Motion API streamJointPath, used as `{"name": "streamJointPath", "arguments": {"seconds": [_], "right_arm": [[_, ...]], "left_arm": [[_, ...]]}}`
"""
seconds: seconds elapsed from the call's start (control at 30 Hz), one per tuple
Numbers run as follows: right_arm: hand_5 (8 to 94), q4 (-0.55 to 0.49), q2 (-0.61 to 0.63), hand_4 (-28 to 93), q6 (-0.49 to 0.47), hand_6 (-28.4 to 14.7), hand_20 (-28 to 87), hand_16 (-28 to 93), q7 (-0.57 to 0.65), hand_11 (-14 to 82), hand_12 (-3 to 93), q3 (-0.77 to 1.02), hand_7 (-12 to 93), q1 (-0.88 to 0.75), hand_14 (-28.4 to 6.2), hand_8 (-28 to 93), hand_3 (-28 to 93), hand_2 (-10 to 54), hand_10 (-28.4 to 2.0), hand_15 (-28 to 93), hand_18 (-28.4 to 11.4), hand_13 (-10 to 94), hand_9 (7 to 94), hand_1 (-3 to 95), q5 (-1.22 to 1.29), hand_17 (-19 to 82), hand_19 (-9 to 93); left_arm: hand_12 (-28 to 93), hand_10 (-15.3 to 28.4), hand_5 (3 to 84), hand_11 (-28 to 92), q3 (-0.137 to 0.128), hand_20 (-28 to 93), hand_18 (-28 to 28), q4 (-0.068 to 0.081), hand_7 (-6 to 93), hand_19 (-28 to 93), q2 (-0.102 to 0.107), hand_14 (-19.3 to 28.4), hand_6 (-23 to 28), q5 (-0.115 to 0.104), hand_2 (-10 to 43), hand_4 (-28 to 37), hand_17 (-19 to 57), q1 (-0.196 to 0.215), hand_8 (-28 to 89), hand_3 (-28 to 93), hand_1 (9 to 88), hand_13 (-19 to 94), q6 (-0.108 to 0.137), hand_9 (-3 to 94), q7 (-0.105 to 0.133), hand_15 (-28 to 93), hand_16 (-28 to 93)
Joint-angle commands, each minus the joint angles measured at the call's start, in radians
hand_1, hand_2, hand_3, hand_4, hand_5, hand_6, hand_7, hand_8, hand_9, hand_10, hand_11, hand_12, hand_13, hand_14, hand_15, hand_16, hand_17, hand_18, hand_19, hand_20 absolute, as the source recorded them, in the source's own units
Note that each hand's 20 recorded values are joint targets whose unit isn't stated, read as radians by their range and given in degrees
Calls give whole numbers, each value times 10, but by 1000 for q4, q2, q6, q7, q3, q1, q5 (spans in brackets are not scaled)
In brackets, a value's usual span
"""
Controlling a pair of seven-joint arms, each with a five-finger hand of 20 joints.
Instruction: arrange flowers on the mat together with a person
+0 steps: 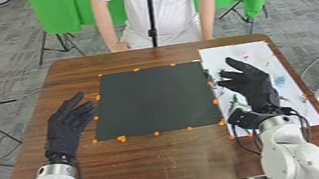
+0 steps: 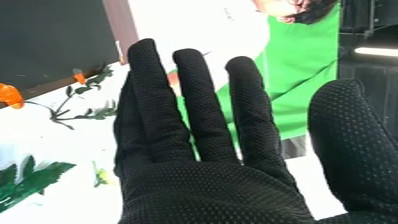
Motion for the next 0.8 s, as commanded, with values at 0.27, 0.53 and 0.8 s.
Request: {"name": "streamJointPath", "arguments": {"seconds": [0.27,0.53,0.8], "right_arm": [[500,-3,-1,-283,10,-19,193,127,-6,129,105,-6,143,4,-213,-143,915,102,-191,312,-199,459,554,152,1,91,499],[500,-5,0,-283,11,-19,193,127,-9,130,106,-4,144,2,-212,-143,915,101,-191,312,-199,460,554,151,2,91,499],[500,-5,-3,-283,4,-19,193,128,-11,129,105,0,144,-3,-212,-143,916,101,-191,313,-199,460,554,151,2,91,499]], "left_arm": [[92,234,406,321,-1,-88,249,0,121,685,-6,283,126,-1,120,-263,-60,13,-92,761,238,292,7,399,-5,586,-130],[91,235,406,319,1,-88,249,1,120,685,0,283,126,-6,121,-263,-60,11,-92,760,239,292,8,400,0,586,-130],[92,234,406,319,2,-88,249,1,121,685,2,283,126,-7,121,-263,-60,12,-92,760,239,293,10,399,3,586,-130]]}}
